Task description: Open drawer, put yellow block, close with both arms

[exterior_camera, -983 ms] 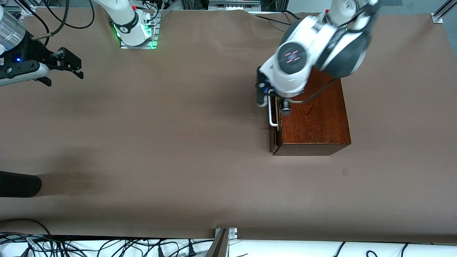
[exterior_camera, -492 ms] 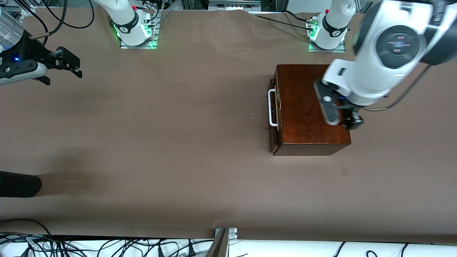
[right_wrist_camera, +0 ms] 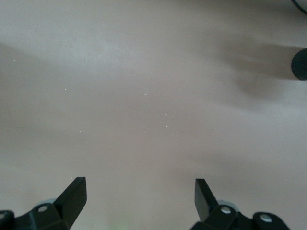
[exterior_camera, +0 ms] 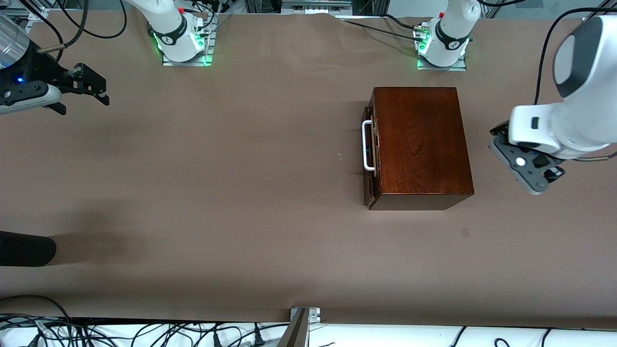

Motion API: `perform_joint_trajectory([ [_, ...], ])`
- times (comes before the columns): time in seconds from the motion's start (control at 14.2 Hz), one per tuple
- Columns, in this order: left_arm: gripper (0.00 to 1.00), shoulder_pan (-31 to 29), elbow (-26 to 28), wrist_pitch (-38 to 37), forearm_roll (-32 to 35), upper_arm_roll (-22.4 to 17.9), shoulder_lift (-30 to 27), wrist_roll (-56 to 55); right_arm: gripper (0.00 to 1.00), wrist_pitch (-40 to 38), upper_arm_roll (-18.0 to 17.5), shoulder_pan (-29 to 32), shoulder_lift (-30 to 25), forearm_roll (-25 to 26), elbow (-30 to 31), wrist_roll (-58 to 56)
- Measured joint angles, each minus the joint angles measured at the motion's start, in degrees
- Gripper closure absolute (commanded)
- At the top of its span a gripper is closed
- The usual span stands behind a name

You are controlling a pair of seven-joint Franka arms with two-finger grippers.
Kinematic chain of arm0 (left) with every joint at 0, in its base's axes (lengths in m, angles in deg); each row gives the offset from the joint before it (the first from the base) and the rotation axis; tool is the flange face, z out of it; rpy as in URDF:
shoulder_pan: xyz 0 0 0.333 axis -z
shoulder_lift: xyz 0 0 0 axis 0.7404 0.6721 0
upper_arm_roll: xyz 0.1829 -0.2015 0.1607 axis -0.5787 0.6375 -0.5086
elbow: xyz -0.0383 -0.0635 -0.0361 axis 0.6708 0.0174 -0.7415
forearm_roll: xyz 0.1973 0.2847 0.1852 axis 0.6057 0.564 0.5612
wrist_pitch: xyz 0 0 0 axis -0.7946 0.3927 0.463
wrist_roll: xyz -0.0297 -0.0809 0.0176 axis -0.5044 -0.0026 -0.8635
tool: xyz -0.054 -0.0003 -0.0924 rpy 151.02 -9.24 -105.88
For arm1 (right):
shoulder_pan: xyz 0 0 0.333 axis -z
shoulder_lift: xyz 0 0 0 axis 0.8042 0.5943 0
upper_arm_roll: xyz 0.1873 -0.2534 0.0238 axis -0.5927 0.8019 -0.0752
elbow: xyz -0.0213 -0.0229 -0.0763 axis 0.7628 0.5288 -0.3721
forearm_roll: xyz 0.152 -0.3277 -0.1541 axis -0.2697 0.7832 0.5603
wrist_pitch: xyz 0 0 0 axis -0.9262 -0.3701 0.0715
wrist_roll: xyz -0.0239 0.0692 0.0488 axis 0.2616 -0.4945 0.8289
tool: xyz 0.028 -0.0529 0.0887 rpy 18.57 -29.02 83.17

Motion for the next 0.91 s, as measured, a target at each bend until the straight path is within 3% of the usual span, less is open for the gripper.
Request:
perform_joint_trajectory([
  [0.49, 0.00, -2.42, 11.72, 4.87, -2.98, -0.03, -10.86, -35.10, 0.00, -0.07, 0.12, 0.00, 0.00, 0.00, 0.00, 0.00],
  [0.91, 0.00, -3.10, 19.82, 8.68, -4.68, 0.00, -17.85, -43.87, 0.00, -0.69, 0.14, 0.00, -0.02, 0.00, -0.01, 0.00],
])
